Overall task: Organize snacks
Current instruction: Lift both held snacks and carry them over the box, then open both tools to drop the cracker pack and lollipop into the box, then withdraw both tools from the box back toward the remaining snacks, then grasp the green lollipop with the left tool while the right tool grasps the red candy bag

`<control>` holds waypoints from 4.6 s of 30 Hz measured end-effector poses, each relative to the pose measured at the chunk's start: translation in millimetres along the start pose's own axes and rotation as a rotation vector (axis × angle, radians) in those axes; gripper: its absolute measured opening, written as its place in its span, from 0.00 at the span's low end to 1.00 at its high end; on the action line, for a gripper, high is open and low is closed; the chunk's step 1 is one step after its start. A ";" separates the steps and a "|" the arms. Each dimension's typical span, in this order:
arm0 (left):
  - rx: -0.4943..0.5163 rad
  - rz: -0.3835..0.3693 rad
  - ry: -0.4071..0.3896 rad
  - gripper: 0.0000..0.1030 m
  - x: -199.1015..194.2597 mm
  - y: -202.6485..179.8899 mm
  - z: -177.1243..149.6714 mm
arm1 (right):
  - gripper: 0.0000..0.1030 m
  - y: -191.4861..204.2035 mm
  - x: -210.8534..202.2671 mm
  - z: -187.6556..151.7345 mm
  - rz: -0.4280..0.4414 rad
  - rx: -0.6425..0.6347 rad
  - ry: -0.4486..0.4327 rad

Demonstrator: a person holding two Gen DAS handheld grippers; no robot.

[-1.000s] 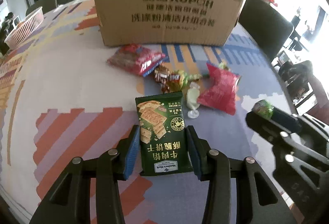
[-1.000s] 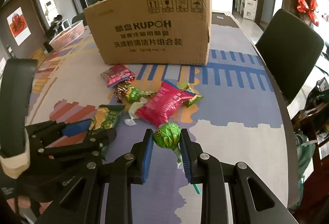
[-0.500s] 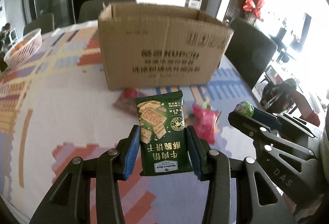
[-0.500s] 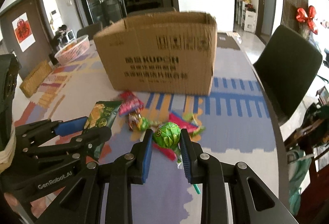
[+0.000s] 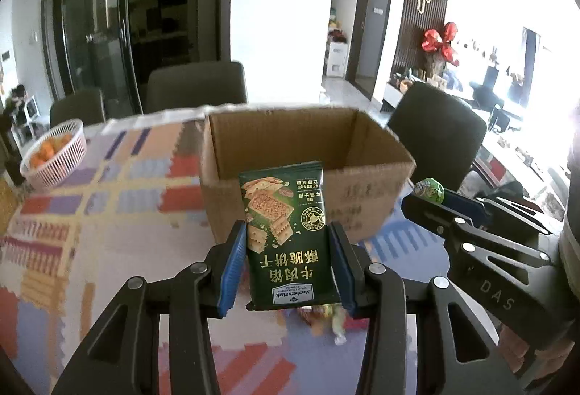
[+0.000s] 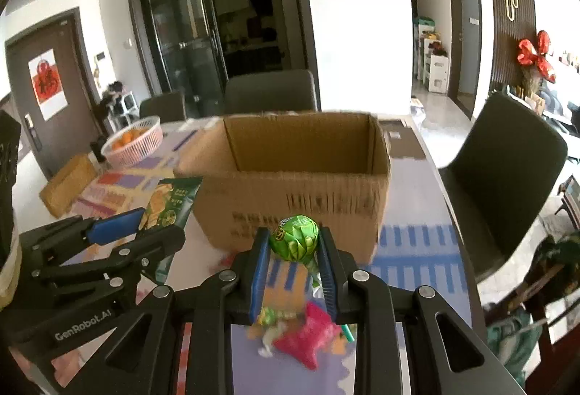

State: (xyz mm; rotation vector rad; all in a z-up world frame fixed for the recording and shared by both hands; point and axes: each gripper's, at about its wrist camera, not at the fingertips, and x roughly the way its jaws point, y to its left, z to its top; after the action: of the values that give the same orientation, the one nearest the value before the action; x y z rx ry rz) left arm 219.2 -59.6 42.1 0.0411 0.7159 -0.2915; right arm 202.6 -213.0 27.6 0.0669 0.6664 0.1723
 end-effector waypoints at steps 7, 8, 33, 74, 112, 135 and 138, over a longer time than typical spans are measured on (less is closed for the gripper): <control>0.015 0.019 -0.045 0.43 3.0 10.6 39.5 | 0.26 2.8 5.0 39.7 -0.014 -0.023 -0.044; 0.020 0.017 -0.047 0.43 4.7 11.9 46.2 | 0.26 3.1 5.9 44.9 -0.016 -0.025 -0.048; 0.029 0.039 0.102 0.59 77.7 30.4 88.2 | 0.52 -14.1 82.3 94.6 -0.082 -0.015 0.064; 0.476 -0.195 0.114 0.60 46.7 -19.7 -76.6 | 0.82 -5.5 28.0 -73.9 -0.177 0.074 0.151; 0.542 -0.373 0.360 0.24 130.2 -47.0 -85.8 | 0.54 -32.1 82.3 -103.5 -0.112 0.180 0.323; 0.244 -0.230 0.307 0.24 94.6 -18.9 -81.1 | 0.37 -37.0 81.9 -105.2 -0.044 0.197 0.346; 0.198 -0.215 0.284 0.24 84.9 -13.3 -82.2 | 0.36 -37.1 78.6 -105.8 -0.036 0.197 0.342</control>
State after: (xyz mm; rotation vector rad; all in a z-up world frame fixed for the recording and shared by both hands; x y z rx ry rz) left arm 223.6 -82.3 -74.6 0.1973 0.9739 -0.5695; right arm 202.8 -234.7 -107.6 0.2184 1.0246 0.0831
